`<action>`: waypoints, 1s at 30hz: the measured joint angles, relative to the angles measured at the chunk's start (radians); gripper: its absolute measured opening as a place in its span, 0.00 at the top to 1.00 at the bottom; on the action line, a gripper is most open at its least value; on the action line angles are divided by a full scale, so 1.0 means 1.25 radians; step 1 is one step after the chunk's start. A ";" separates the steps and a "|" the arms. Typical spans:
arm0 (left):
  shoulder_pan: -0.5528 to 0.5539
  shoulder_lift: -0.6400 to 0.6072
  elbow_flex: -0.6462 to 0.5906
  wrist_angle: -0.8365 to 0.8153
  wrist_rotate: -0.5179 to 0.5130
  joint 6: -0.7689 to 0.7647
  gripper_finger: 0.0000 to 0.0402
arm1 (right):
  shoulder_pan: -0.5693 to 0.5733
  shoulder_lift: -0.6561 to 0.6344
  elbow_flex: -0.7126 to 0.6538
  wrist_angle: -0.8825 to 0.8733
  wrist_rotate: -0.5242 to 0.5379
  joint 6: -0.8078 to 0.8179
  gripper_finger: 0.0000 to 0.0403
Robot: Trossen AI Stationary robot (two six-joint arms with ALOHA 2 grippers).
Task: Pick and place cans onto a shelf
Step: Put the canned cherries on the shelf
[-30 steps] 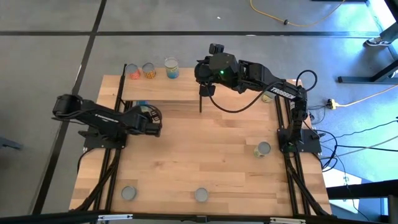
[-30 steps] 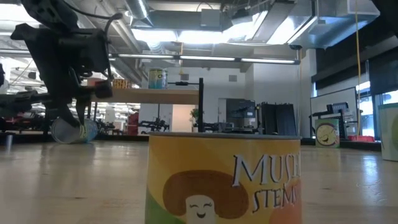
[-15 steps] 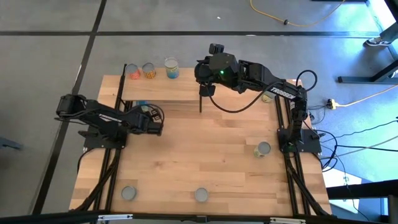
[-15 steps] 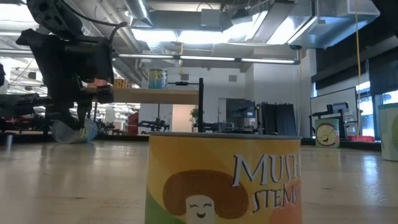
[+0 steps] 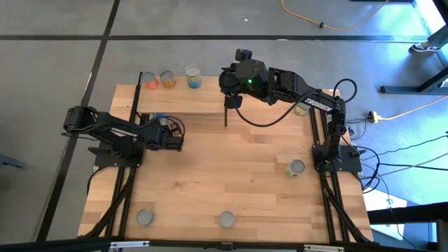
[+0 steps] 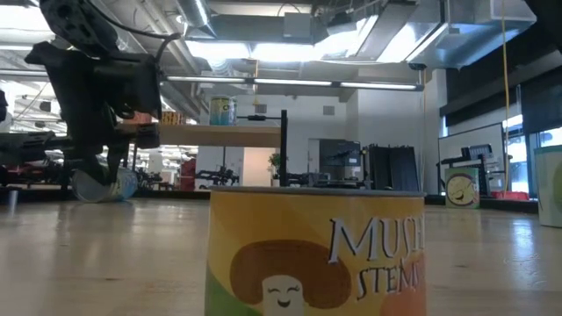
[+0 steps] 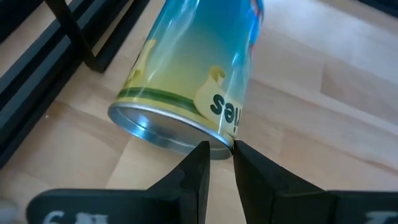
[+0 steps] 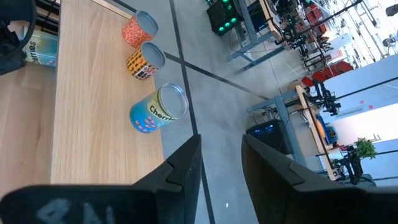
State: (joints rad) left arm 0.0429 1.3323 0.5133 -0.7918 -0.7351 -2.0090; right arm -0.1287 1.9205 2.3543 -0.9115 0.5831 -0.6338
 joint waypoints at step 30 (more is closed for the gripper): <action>0.040 -0.001 0.000 -0.002 0.019 0.004 0.99 | 0.000 0.000 0.000 0.000 0.000 0.000 0.71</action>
State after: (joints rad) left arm 0.0925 1.3315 0.5133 -0.7944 -0.7113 -2.0037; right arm -0.1287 1.9205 2.3543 -0.9112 0.5831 -0.6334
